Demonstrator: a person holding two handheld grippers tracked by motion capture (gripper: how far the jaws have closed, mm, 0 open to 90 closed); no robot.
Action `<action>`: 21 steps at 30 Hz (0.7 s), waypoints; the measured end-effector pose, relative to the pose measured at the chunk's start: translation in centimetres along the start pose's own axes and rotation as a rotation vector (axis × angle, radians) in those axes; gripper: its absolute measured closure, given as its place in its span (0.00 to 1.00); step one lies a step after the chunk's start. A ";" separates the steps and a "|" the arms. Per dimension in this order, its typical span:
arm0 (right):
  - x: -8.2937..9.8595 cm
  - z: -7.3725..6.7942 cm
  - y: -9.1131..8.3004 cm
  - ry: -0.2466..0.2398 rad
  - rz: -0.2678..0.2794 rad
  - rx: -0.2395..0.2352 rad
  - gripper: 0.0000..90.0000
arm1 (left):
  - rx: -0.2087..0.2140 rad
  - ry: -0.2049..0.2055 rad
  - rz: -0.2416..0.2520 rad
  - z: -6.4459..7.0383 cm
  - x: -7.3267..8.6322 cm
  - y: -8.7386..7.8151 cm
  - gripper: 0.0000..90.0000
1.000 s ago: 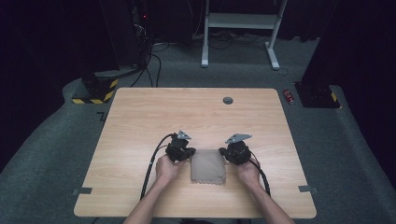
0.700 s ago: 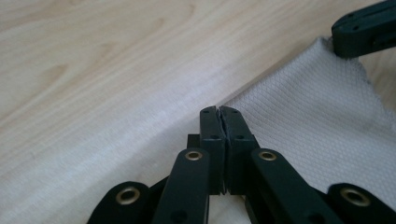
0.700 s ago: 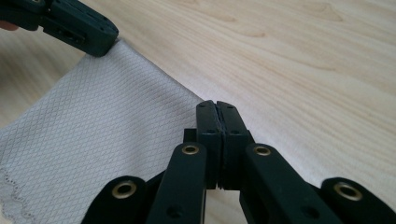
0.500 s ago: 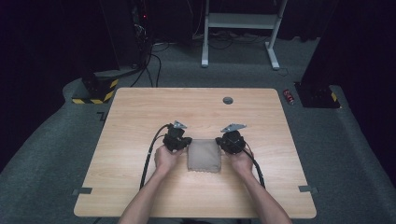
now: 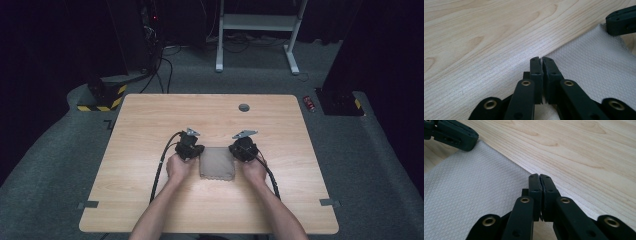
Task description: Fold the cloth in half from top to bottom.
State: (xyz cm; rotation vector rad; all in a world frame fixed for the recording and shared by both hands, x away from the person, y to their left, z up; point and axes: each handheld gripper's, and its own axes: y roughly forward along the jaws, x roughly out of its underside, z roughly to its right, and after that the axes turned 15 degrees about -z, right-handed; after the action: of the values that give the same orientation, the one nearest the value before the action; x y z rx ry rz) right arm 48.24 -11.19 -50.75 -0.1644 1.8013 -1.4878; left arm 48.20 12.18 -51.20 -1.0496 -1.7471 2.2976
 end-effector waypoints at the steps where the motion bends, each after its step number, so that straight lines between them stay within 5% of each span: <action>1: 0.0 0.0 0.0 0.000 0.000 0.000 0.96 | -0.006 -0.003 0.003 0.0 0.0 -0.1 0.95; 4: 0.1 0.2 -0.3 0.019 0.019 0.005 0.85 | -0.009 -0.012 0.005 -0.2 0.1 -0.4 0.86; 10: 0.5 0.6 -1.5 0.024 0.058 -0.008 0.79 | -0.019 -0.029 0.038 -0.5 0.6 -1.9 0.68; 21: 2.0 1.3 -3.0 0.038 0.092 -0.026 0.75 | -0.003 -0.061 0.116 -1.2 2.1 -4.3 0.58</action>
State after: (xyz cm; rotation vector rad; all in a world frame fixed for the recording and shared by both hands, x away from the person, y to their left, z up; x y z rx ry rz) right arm 46.58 -14.21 -49.13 -0.0653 1.8336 -1.4122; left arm 45.82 15.58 -48.57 -1.1213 -1.7559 2.4207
